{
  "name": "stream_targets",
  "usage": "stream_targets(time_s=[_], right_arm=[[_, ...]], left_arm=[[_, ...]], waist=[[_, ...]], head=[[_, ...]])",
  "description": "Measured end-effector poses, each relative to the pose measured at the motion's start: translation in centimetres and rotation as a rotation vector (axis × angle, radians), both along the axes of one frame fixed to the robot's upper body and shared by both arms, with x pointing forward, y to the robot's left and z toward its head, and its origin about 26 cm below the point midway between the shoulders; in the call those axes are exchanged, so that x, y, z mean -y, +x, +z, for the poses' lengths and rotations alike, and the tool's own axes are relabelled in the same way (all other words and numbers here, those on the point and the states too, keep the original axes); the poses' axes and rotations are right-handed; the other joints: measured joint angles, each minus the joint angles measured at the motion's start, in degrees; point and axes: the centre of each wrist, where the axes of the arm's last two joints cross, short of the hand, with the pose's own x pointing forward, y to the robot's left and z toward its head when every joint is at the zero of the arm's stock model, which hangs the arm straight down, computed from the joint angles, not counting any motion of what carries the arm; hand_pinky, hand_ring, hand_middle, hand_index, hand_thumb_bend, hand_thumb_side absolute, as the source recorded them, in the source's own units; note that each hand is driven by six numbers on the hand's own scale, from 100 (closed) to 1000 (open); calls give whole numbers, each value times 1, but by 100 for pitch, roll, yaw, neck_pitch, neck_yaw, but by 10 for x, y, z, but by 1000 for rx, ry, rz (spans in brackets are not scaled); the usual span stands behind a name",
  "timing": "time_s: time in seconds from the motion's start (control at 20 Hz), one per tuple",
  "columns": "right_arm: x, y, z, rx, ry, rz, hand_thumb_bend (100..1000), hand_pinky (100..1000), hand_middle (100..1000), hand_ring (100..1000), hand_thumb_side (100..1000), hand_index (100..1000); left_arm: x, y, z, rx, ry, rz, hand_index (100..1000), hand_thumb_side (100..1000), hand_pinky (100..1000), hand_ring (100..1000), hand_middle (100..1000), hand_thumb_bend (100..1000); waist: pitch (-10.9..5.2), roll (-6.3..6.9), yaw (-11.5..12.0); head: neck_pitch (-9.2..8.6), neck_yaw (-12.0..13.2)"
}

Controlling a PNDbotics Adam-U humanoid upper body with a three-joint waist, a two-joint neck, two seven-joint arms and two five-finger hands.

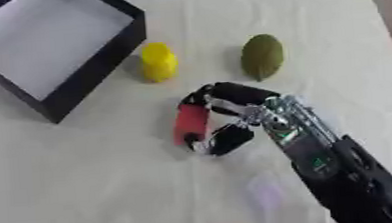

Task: Pick up objects on the table and place them in the box.

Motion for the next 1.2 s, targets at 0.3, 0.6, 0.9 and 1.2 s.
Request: stream_targets(time_s=[0.3,0.6,0.9,1.2], right_arm=[[2,-2,1,-39,37,0,100,968,482,656,277,746],[2,-11,4,-77,77,19,100,953,457,610,166,726],[4,-20,18,-61,139,59,100,942,419,555,144,697],[24,-16,36,23,266,99,100,940,401,523,105,688]], left_arm=[[-1,1,-2,-6,-1,4,802,770,989,619,918,114],[-2,1,-2,-7,-1,6,802,767,988,620,919,112],[-2,1,-3,-5,-2,7,802,763,986,621,918,109],[-2,1,-2,-2,-4,8,803,756,983,623,917,105]], waist=[[0,0,0],[0,0,-3],[0,0,-16],[-6,2,-11]], head=[[0,-8],[0,6],[0,29],[0,35]])
